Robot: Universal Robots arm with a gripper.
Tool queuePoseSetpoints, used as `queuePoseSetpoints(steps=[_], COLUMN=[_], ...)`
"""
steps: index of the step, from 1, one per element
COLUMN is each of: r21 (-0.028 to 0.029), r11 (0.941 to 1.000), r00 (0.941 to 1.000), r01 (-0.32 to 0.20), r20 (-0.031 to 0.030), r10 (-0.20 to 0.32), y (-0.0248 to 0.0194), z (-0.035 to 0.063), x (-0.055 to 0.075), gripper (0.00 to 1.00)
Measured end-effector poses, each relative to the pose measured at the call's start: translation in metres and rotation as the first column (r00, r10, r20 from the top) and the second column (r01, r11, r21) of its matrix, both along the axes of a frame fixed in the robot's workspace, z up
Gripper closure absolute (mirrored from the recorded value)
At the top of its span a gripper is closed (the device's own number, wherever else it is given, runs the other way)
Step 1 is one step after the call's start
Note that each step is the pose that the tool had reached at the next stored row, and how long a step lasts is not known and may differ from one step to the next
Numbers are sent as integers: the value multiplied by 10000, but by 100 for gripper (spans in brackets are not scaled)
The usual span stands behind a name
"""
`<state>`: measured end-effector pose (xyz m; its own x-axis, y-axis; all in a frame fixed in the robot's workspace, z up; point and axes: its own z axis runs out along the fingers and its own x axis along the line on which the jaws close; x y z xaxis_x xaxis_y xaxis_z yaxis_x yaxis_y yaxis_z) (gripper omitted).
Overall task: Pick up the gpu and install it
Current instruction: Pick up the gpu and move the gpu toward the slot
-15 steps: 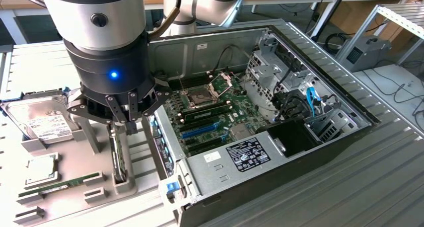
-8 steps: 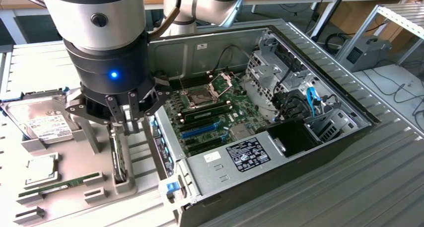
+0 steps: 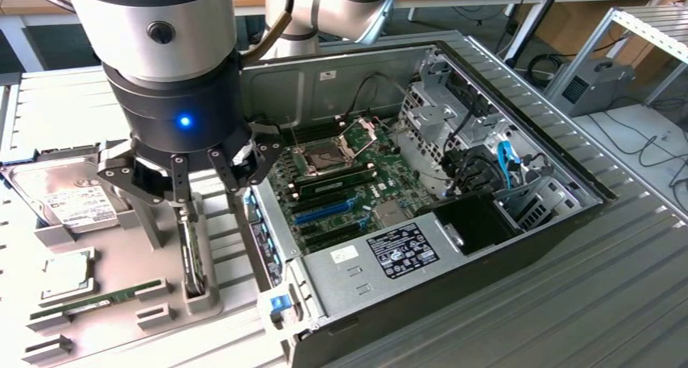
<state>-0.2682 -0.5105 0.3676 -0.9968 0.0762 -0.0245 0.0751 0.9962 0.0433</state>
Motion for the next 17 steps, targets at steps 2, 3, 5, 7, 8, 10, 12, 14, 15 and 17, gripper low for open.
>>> queuePoseSetpoints(steps=[2, 3, 5, 7, 8, 10, 12, 14, 15, 17], r21=[1, 0, 1, 0, 0, 1, -1, 1, 1, 1], r11=[10000, 10000, 10000, 10000, 10000, 10000, 10000, 10000, 10000, 10000], r00=[10000, 10000, 10000, 10000, 10000, 10000, 10000, 10000, 10000, 10000], r01=[-1, -2, 0, 0, -1, -1, 0, -1, 0, -1], r20=[1, 0, 1, 0, 1, 0, 0, 1, 2, 0], r10=[1, 2, 0, 0, 1, 1, 0, 1, 0, 1], y=[0, 0, 0, 0, 0, 1, 0, 1, 1, 0], z=[-1, -1, -3, -15, -21, -27, -35, -41, -45, -49], x=[-1, -2, -9, -54, -63, -71, -81, -90, -97, -105], gripper=[58, 58, 58, 58, 58, 58, 58, 58, 58, 58])
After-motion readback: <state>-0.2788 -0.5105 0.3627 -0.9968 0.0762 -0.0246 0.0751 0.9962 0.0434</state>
